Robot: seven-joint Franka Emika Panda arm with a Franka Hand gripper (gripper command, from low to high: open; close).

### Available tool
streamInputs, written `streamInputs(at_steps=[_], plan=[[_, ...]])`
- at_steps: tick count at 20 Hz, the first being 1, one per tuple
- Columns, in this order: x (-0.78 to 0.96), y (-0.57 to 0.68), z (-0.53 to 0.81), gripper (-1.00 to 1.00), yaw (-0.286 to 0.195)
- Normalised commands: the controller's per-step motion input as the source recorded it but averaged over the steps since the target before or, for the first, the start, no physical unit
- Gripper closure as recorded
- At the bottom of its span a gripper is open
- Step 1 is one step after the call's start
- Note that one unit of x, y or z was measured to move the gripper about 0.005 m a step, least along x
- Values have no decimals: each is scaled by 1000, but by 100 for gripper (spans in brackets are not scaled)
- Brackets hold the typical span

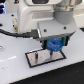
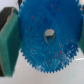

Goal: Insert the blue gear onto the right peg, followed by the red gear

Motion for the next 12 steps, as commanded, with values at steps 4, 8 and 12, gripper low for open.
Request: streamInputs(at_steps=[4,8,12], plan=[[154,-58,-138,100,0],[91,-36,-225,100,0],[42,-24,-195,100,0]])
